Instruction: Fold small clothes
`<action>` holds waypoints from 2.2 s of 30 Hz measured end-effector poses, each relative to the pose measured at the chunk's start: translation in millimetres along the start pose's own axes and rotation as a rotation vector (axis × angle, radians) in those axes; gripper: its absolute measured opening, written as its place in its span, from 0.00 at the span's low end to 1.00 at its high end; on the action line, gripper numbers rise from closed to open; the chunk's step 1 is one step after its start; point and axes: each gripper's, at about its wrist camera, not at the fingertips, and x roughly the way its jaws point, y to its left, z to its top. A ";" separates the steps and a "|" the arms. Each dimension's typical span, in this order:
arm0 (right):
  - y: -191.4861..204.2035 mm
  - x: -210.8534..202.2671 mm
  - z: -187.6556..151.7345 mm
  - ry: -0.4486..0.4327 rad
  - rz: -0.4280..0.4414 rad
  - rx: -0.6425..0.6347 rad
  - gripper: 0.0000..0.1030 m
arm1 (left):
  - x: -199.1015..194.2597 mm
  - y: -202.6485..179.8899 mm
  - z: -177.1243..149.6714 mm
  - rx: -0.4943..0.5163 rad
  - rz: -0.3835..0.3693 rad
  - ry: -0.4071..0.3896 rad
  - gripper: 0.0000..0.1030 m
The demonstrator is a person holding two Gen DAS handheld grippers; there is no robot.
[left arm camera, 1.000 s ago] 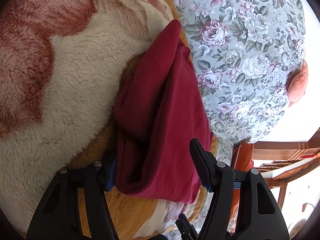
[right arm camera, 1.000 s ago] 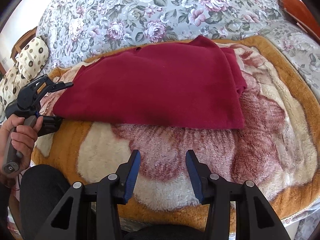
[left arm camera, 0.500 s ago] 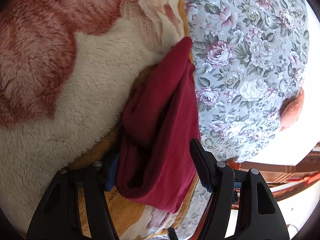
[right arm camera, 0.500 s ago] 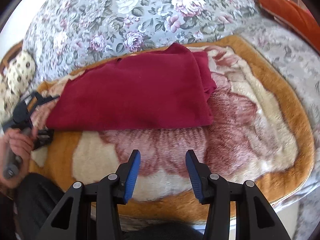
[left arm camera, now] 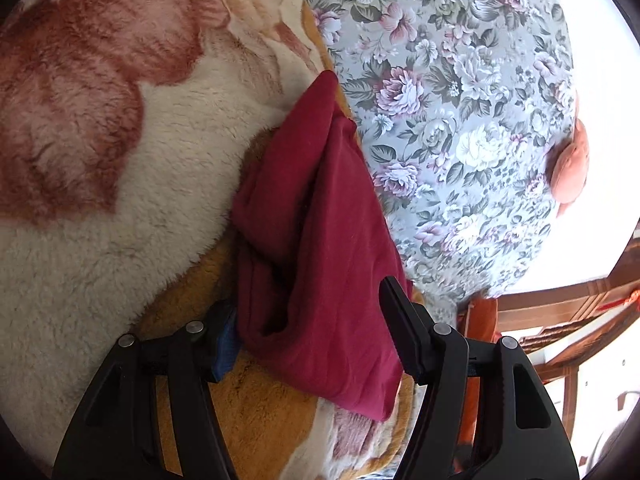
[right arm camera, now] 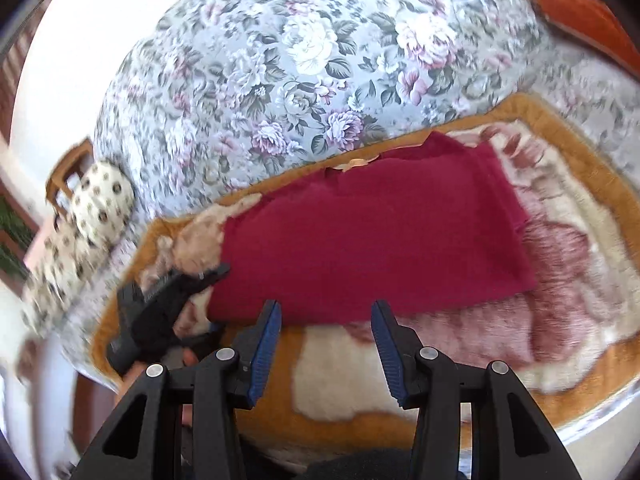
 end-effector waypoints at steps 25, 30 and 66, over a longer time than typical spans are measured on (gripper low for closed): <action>177.7 301.7 125.8 0.643 -0.094 -0.360 0.56 | -1.1 -29.2 -31.9 0.300 0.209 -0.217 0.10; 181.3 344.6 116.9 0.731 -0.225 -0.406 0.62 | 4.1 -22.6 -28.6 0.255 0.190 -0.203 0.10; -95.9 113.2 227.4 0.435 -0.199 -0.279 0.11 | 108.5 -175.5 -198.1 0.881 0.020 0.110 0.07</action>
